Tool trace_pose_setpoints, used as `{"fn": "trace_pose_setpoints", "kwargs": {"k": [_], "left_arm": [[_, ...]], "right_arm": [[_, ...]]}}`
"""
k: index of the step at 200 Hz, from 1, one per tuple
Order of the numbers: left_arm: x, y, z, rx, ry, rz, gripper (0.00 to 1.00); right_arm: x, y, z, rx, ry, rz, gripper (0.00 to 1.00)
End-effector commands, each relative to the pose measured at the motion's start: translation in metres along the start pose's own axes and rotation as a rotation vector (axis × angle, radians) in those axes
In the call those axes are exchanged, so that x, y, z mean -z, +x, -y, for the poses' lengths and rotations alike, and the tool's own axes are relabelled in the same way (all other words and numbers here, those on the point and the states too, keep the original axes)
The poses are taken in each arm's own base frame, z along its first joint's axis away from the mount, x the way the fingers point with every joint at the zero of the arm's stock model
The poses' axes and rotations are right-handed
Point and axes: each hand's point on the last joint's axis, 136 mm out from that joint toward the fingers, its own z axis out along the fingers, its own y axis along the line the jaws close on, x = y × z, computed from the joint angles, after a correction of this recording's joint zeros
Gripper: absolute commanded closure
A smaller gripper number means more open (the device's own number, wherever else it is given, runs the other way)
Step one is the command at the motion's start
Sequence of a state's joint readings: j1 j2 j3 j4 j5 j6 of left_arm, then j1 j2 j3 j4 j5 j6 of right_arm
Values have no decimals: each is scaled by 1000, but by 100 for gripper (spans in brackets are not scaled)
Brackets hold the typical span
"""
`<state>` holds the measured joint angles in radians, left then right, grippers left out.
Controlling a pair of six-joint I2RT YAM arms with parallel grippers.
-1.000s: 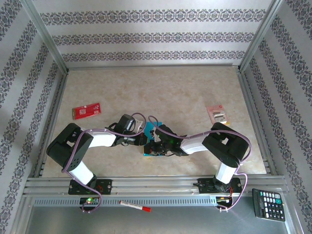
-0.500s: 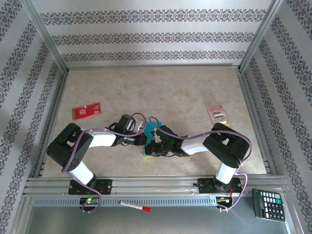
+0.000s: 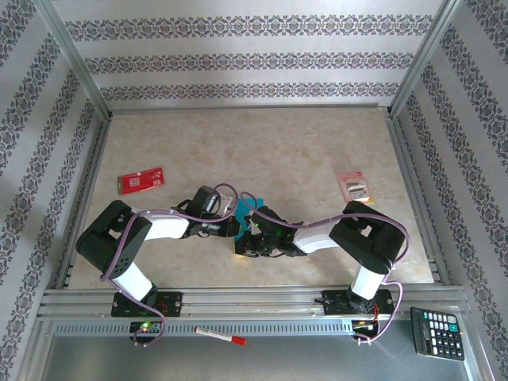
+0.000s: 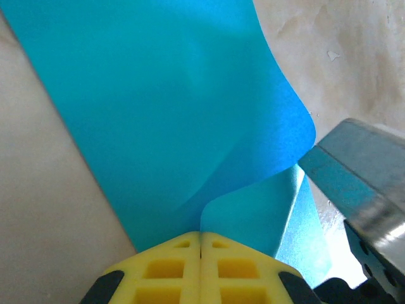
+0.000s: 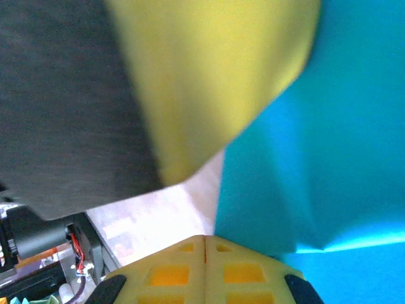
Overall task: Fold a paper plane with a square sheet of paper (pick it up from the middle)
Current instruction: Fold the triangle a second time at the center of the table.
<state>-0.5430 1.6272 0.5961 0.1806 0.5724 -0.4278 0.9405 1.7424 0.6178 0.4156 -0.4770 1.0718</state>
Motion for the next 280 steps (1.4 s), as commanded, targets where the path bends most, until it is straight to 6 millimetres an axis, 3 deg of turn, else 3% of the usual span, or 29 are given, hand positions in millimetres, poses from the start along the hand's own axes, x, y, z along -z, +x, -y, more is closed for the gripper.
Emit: {"fn": "trace_pose_setpoints", "kwargs": {"k": [1, 24, 84, 115, 183, 242, 280], "left_arm": [[-5, 40, -35, 62, -139, -122, 100], [-5, 40, -36, 63, -143, -121, 100], [-6, 41, -36, 65, -139, -123, 100], [-6, 40, -36, 65, -137, -121, 100], [-5, 39, -35, 63, -137, -119, 100], [-6, 39, -35, 62, -137, -120, 100], [-6, 39, -36, 62, -138, -119, 100]], "right_arm": [[-5, 2, 13, -31, 68, -1, 100], [-2, 1, 8, -23, 71, 1, 100], [10, -13, -28, 8, -20, 43, 100], [1, -12, -21, -8, 1, 26, 100], [-8, 3, 19, -97, 107, -22, 100], [7, -11, -19, -39, 32, 16, 100], [-3, -6, -4, -60, 59, -8, 100]]}}
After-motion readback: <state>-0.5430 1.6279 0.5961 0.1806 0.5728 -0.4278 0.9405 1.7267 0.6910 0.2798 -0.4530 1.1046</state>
